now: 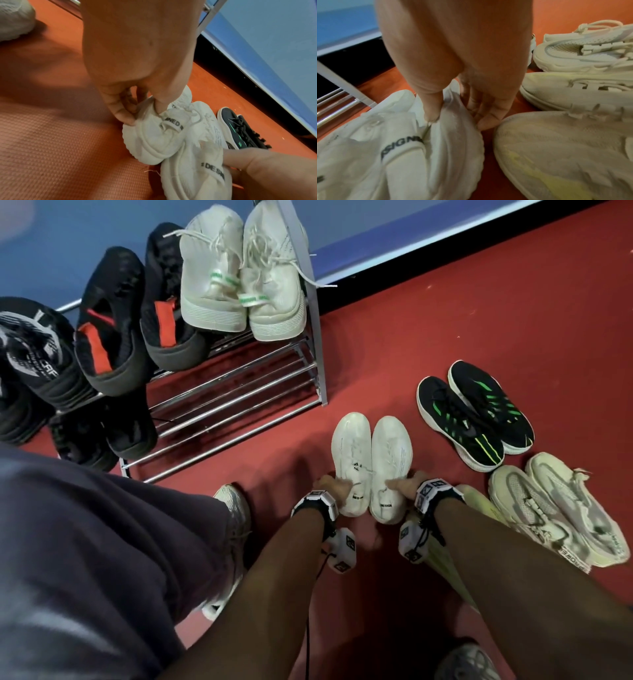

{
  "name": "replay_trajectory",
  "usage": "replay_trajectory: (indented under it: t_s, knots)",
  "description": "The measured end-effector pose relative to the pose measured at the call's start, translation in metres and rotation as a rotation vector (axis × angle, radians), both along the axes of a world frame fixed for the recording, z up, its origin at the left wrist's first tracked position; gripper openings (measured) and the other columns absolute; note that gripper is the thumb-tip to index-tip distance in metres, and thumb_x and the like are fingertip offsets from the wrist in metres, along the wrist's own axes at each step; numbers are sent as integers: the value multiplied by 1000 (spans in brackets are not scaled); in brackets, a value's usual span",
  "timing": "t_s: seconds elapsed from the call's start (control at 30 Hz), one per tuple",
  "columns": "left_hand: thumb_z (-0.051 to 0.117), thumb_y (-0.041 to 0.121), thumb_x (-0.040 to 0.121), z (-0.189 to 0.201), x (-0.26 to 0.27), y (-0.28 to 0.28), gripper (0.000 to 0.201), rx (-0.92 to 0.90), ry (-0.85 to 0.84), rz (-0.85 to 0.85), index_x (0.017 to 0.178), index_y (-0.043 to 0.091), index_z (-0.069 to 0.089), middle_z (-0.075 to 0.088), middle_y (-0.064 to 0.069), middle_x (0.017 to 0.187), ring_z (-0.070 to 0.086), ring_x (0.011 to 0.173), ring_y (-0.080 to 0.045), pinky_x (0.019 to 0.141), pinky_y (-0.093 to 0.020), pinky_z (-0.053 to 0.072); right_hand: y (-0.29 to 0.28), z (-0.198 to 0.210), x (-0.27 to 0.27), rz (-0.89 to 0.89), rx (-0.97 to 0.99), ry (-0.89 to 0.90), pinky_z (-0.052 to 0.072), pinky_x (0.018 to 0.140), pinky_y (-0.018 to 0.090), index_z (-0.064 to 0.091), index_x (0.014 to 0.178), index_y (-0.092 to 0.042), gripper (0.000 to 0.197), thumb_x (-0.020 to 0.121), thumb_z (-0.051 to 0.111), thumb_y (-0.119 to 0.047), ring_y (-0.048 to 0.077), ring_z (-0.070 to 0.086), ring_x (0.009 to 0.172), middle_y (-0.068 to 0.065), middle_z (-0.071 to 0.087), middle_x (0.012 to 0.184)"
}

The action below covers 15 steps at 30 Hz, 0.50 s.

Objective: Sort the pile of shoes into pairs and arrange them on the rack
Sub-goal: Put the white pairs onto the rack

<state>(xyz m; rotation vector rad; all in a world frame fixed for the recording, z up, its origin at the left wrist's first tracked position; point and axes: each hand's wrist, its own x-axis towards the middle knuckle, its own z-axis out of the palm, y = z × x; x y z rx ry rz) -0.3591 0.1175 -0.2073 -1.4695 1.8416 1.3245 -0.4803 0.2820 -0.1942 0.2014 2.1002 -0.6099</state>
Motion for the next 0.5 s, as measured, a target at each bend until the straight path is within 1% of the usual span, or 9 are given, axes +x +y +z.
replay_trajectory:
  t_s: [0.07,0.13,0.2,0.23,0.3,0.33,0.4,0.43,0.5]
  knots:
    - [72,42,81,1,3,-1,41,42,43,-20,112,15,73,75,-5,110,73,94,-26,87,-39,60,0,2,-1,39,-36,28,47,102,43,57,130,-8,60,80,78,-36,33,60,117,13,63,129]
    - [74,35,86,5,3,-2,37,74,76,-11,115,12,71,74,-7,110,72,96,-29,79,-37,60,4,5,-5,74,-74,41,50,100,44,64,121,-11,43,85,73,-32,31,64,109,11,68,121]
    - [72,26,91,15,1,-1,37,72,105,-2,121,6,67,72,-12,114,72,97,-31,73,-35,59,9,9,-9,48,-139,48,52,98,46,67,114,-14,32,86,72,-28,30,66,104,10,70,116]
    - [72,25,91,18,0,-1,39,66,121,-22,123,4,67,72,-14,116,72,98,-32,76,-37,60,11,11,-11,6,-176,50,53,97,45,67,112,-14,29,86,73,-24,29,67,102,10,70,114]
    - [75,30,88,25,-1,-1,42,20,159,-62,121,5,68,73,-15,114,73,94,-32,81,-44,61,15,31,-11,-92,-245,36,55,88,41,65,117,-9,31,87,73,-14,28,67,97,11,70,110]
    - [77,31,86,31,-3,-1,42,-1,186,-83,119,7,68,74,-14,111,74,89,-32,78,-46,62,16,42,-11,-135,-266,25,57,80,39,64,119,-8,33,88,72,-10,28,67,94,12,70,108]
    - [77,23,86,51,-6,-3,34,7,222,-105,113,8,64,74,-15,104,73,74,-31,65,-43,62,21,67,-9,-203,-293,0,56,61,36,64,116,-13,31,87,71,-5,30,69,87,14,71,106]
    - [77,15,85,67,-7,-2,31,24,241,-125,111,8,62,74,-16,101,71,68,-30,61,-42,62,25,76,-10,-239,-322,-15,55,58,35,64,113,-15,31,86,69,-1,32,69,87,15,72,106]
    - [75,7,81,99,-11,-1,33,46,277,-194,110,7,59,71,-18,101,71,68,-30,62,-43,61,35,99,-14,-267,-364,-14,54,61,36,66,109,-16,32,84,66,5,33,68,93,16,72,110]
